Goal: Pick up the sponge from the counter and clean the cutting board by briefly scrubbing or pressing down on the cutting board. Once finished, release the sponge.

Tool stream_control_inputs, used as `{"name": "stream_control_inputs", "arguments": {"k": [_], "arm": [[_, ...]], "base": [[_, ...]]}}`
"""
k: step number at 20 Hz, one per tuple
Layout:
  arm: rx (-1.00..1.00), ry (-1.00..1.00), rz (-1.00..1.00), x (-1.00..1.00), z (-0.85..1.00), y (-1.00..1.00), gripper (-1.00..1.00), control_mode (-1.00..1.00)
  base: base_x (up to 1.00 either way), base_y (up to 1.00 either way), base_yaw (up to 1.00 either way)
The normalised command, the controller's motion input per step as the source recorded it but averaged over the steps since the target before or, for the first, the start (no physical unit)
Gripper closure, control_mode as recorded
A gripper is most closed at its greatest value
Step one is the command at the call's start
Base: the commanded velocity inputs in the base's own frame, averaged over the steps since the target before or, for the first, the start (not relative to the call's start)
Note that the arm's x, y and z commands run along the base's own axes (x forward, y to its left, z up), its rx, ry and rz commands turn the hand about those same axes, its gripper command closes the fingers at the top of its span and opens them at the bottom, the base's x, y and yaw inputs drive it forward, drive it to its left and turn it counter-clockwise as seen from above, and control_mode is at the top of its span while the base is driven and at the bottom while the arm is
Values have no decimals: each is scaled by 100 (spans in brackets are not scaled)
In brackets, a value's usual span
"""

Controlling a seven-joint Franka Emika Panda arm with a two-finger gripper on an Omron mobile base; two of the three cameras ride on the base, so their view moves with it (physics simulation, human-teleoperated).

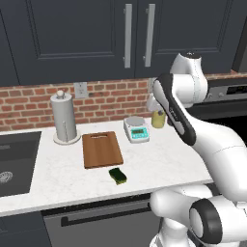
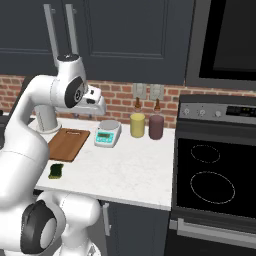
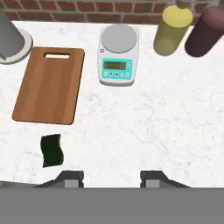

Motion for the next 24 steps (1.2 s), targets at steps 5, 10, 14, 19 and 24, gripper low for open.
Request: {"name": "stream_control_inputs", "arguments": {"k": [5, 10, 14, 19, 24], "arm": [[2, 2, 0, 0, -21, 18, -100, -100], [3, 3, 0, -1, -53, 56, -100, -100], [0, 0, 2, -23, -46, 74, -100, -100], [-3, 0, 3, -15, -47, 70, -100, -100], [-4, 0, 0, -13, -36, 33, -100, -100]], "base": [[0, 0, 0], [0, 0, 0], [0, 0, 0], [0, 0, 0], [0, 0, 0]]}}
